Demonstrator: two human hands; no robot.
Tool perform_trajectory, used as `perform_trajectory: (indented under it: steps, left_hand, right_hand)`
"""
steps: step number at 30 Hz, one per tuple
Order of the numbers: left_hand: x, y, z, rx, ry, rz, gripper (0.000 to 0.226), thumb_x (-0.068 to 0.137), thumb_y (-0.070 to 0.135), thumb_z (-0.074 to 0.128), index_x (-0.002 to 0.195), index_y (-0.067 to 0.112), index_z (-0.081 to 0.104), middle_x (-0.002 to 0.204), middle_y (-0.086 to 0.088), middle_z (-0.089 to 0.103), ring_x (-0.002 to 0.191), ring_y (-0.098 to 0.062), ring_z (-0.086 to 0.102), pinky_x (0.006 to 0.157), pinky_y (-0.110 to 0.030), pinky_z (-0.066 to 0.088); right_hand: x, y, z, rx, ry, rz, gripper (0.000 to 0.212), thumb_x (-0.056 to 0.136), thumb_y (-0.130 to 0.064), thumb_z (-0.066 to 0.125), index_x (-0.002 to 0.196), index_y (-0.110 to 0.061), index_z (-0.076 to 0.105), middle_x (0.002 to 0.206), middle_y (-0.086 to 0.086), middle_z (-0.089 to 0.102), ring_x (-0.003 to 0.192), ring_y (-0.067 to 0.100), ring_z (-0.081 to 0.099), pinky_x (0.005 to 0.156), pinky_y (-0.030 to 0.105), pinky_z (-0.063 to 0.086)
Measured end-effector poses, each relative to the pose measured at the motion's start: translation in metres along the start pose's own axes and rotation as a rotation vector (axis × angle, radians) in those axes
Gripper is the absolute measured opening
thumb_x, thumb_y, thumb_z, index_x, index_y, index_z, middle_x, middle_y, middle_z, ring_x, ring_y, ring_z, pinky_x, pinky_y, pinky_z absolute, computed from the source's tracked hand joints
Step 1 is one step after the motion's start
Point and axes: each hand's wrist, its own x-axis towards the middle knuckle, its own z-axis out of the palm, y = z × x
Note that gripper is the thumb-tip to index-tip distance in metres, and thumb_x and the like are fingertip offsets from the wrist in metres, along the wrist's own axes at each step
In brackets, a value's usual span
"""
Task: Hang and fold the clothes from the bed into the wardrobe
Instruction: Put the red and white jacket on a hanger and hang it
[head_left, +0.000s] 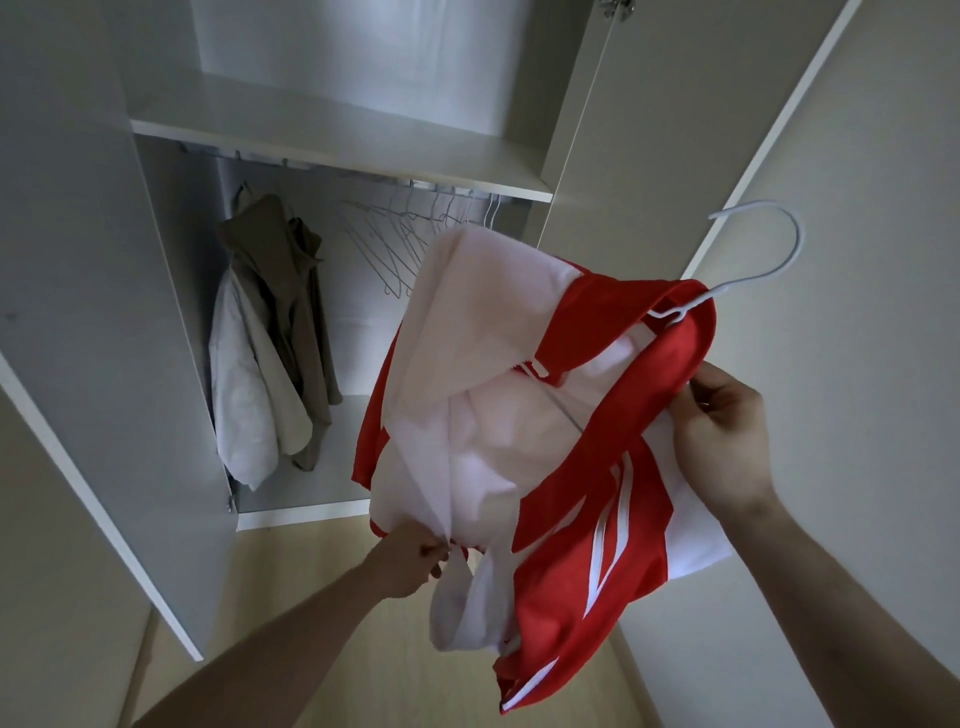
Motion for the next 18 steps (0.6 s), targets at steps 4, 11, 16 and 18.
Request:
perform_trajectory:
  steps: [4, 11, 16, 18]
  left_hand:
    - [-0.009, 0.004, -0.008, -0.046, -0.012, -0.102, 0.034, 0.105, 0.017, 0.05, 0.077, 0.011, 0.069, 0.074, -0.001, 0.069, 0.069, -0.013, 0.059, 0.07, -0.025, 0.047]
    - [-0.03, 0.029, -0.017, -0.597, 0.168, -0.193, 0.016, 0.096, 0.025, 0.059, 0.085, 0.016, 0.067, 0.078, 0.002, 0.066, 0.079, -0.015, 0.057, 0.067, -0.031, 0.04]
    - [-0.046, 0.009, -0.008, -1.078, 0.073, -0.313, 0.014, 0.087, 0.027, 0.062, 0.085, 0.014, 0.063, 0.086, -0.003, 0.063, 0.082, -0.027, 0.059, 0.067, -0.034, 0.049]
    - [-0.046, 0.01, -0.005, -1.058, 0.027, -0.302, 0.014, 0.088, 0.027, 0.062, 0.088, 0.013, 0.065, 0.092, -0.005, 0.068, 0.085, -0.027, 0.061, 0.073, -0.036, 0.052]
  right_hand:
    - [-0.007, 0.022, 0.0, -0.086, 0.013, 0.075, 0.031, 0.102, -0.007, 0.048, 0.086, -0.013, 0.074, 0.081, 0.005, 0.075, 0.079, 0.026, 0.07, 0.073, 0.033, 0.058]
    - [-0.02, 0.038, 0.013, -0.076, 0.006, 0.154, 0.034, 0.1, -0.007, 0.049, 0.077, -0.018, 0.071, 0.073, 0.002, 0.072, 0.066, 0.018, 0.064, 0.061, 0.024, 0.053]
    - [-0.023, 0.04, 0.01, -0.032, 0.028, 0.153, 0.032, 0.102, -0.012, 0.047, 0.081, -0.015, 0.072, 0.078, 0.003, 0.074, 0.072, 0.014, 0.069, 0.065, 0.019, 0.057]
    - [-0.025, 0.043, 0.004, -0.033, 0.054, 0.161, 0.03, 0.1, -0.013, 0.048, 0.081, -0.013, 0.07, 0.078, 0.007, 0.072, 0.072, 0.014, 0.066, 0.068, 0.024, 0.056]
